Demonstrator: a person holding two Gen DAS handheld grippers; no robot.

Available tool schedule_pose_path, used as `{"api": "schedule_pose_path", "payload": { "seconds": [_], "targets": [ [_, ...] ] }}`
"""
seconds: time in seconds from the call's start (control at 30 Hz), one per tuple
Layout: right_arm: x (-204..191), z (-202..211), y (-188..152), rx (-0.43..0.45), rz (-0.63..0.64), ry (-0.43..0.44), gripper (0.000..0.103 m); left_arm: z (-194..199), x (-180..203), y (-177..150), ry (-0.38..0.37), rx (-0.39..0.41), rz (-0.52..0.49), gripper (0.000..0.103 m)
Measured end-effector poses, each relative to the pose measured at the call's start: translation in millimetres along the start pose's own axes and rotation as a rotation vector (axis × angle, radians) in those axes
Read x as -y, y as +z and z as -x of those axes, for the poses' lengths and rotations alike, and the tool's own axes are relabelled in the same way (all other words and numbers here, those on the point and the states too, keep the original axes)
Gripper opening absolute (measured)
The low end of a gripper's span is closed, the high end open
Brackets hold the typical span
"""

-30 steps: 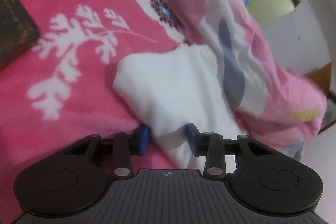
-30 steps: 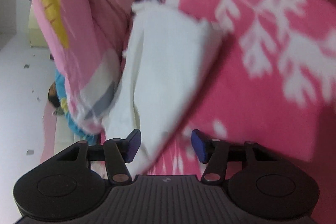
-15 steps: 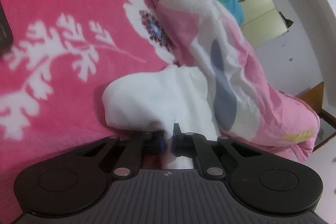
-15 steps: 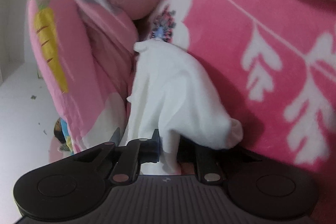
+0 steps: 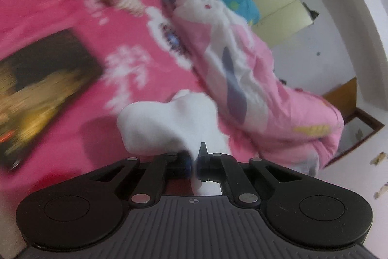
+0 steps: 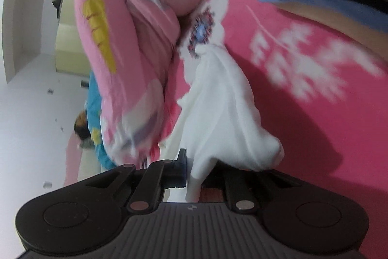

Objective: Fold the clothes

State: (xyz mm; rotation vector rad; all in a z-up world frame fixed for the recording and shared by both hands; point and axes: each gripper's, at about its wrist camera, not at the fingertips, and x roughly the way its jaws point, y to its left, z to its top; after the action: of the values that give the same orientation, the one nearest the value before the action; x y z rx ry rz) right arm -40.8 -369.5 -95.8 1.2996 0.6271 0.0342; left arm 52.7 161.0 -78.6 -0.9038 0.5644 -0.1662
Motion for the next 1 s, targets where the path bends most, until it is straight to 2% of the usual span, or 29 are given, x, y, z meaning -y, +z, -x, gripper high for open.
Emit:
{"api": "schedule_pose_path", "payload": {
  "seconds": [0.1, 0.17, 0.23, 0.33, 0.4, 0.5, 0.53, 0.6, 0.73, 0.87, 1.0],
  "targets": [
    [15.5, 34.6, -29.0, -0.027, -0.025, -0.01, 0.012, 16.5, 1.5, -4.0, 0.028, -0.002, -0.077, 0.003],
    [29.9, 38.8, -32.0, -0.048, -0.006, -0.07, 0.013, 27.4, 2.5, -6.6, 0.047, -0.003, -0.129, 0.008],
    [44.8, 41.5, -33.7, -0.07, 0.017, -0.135, 0.02, 38.4, 3.5, -9.3, 0.066, -0.004, -0.181, 0.012],
    [31.7, 56.4, -37.0, -0.062, 0.137, -0.199, 0.03, 54.9, 5.0, -13.3, 0.095, -0.005, -0.258, 0.028],
    [21.6, 66.7, -39.3, -0.054, 0.221, -0.241, 0.044, 65.8, 6.0, -15.9, 0.114, -0.007, -0.31, 0.032],
    [-3.6, 81.0, -50.3, -0.03, 0.403, -0.331, 0.048, 82.3, 7.5, -19.9, 0.142, -0.008, -0.387, 0.034],
    [-14.5, 84.9, -56.1, -0.014, 0.476, -0.364, 0.048, 73.4, 12.5, -19.3, 0.149, -0.013, -0.407, 0.035],
    [-34.6, 89.1, -64.3, 0.037, 0.594, -0.374, 0.048, 54.6, 22.8, -17.8, 0.162, -0.023, -0.446, 0.041],
    [-68.7, 65.2, -52.8, 0.137, 0.736, -0.327, 0.048, 17.0, 43.5, -14.8, 0.189, -0.043, -0.524, 0.041],
    [-88.3, 7.9, -9.1, 0.138, 0.736, -0.285, 0.048, -20.7, 64.2, -11.8, 0.215, -0.063, -0.602, 0.041],
    [-95.7, -55.9, 36.9, 0.121, 0.736, -0.36, 0.048, -61.6, 69.5, -4.8, 0.271, -0.094, -0.607, 0.041]
  ]
}}
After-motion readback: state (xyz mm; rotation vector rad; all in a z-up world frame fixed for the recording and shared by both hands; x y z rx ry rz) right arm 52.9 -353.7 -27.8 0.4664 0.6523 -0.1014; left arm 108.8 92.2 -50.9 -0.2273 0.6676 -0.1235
